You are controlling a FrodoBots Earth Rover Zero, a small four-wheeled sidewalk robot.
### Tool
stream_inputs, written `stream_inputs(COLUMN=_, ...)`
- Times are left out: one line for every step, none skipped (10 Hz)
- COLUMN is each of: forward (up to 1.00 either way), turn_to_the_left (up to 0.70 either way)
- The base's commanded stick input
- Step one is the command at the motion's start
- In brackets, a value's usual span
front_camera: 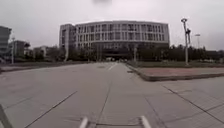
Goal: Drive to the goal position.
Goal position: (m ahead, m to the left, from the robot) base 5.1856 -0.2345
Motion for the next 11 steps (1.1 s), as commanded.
stream_inputs(forward=1.0, turn_to_the_left=0.02)
stream_inputs(forward=1.0, turn_to_the_left=0.02)
stream_inputs(forward=1.0, turn_to_the_left=0.02)
stream_inputs(forward=1.0, turn_to_the_left=0.02)
stream_inputs(forward=1.0, turn_to_the_left=0.02)
stream_inputs(forward=1.0, turn_to_the_left=0.02)
stream_inputs(forward=1.0, turn_to_the_left=0.02)
stream_inputs(forward=1.0, turn_to_the_left=0.02)
stream_inputs(forward=1.0, turn_to_the_left=0.02)
stream_inputs(forward=1.0, turn_to_the_left=0.02)
stream_inputs(forward=1.0, turn_to_the_left=0.02)
